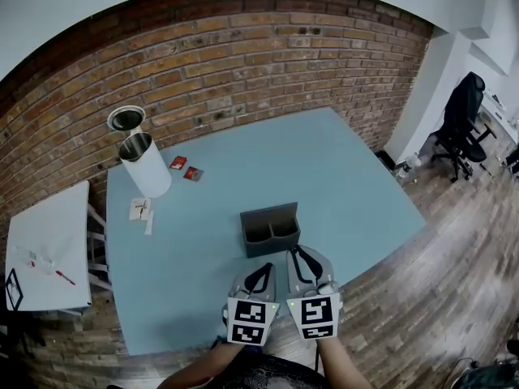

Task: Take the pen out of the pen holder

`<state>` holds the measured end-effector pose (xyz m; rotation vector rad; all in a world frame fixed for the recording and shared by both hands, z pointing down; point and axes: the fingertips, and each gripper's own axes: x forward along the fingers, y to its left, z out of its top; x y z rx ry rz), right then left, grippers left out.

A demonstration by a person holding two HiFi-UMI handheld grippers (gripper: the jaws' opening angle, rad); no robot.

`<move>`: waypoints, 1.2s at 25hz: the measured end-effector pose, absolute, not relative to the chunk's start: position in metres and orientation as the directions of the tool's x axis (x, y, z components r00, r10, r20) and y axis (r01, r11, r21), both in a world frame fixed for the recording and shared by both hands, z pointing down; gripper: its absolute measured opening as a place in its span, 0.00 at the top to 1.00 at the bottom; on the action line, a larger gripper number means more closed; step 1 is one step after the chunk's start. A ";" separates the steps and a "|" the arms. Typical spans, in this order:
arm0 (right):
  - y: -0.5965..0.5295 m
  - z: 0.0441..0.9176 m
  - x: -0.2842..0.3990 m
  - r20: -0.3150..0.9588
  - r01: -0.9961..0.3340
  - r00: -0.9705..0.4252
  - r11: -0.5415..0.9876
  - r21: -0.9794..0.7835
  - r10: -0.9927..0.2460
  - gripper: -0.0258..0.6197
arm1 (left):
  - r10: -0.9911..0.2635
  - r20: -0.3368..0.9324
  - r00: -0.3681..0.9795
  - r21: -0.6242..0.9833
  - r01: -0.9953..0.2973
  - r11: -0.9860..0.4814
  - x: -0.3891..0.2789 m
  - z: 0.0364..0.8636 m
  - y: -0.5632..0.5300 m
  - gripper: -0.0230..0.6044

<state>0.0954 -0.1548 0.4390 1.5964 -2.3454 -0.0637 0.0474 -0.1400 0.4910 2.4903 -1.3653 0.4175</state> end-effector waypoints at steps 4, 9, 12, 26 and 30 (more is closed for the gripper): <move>-0.139 0.450 0.100 0.246 -0.910 -0.335 0.380 0.166 -0.909 0.89 | -0.772 0.370 0.516 0.091 -0.847 -0.523 0.052 0.489 -0.129 0.97; -0.123 0.457 0.103 0.267 -0.911 -0.330 0.380 0.161 -0.905 0.89 | -0.773 0.365 0.518 0.086 -0.846 -0.526 0.056 0.484 -0.118 0.97; -0.115 0.462 0.105 0.275 -0.914 -0.326 0.376 0.153 -0.905 0.89 | -0.773 0.360 0.522 0.082 -0.843 -0.532 0.060 0.483 -0.111 0.97; -0.088 0.466 0.109 0.287 -0.921 -0.328 0.372 0.115 -0.900 0.89 | -0.767 0.360 0.531 0.070 -0.835 -0.545 0.066 0.479 -0.086 0.97; -0.084 0.468 0.108 0.292 -0.921 -0.330 0.374 0.110 -0.898 0.89 | -0.766 0.361 0.532 0.070 -0.834 -0.547 0.066 0.479 -0.081 0.97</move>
